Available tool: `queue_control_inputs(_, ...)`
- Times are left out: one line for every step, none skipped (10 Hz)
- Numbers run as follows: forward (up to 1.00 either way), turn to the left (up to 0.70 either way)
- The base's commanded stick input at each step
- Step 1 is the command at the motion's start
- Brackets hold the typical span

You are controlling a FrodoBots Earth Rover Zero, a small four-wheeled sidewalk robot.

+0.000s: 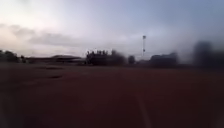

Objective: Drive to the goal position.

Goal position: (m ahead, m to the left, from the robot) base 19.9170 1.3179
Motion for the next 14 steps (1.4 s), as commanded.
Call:
queue_control_inputs(0.7,0.0)
queue_control_inputs(0.7,0.0)
queue_control_inputs(0.7,0.0)
queue_control_inputs(0.7,0.0)
queue_control_inputs(0.7,0.0)
queue_control_inputs(0.7,0.0)
queue_control_inputs(0.7,0.0)
queue_control_inputs(0.7,0.0)
queue_control_inputs(0.7,0.0)
queue_control_inputs(0.7,0.0)
queue_control_inputs(0.7,0.0)
queue_control_inputs(0.7,0.0)
queue_control_inputs(0.7,0.0)
queue_control_inputs(0.7,0.0)
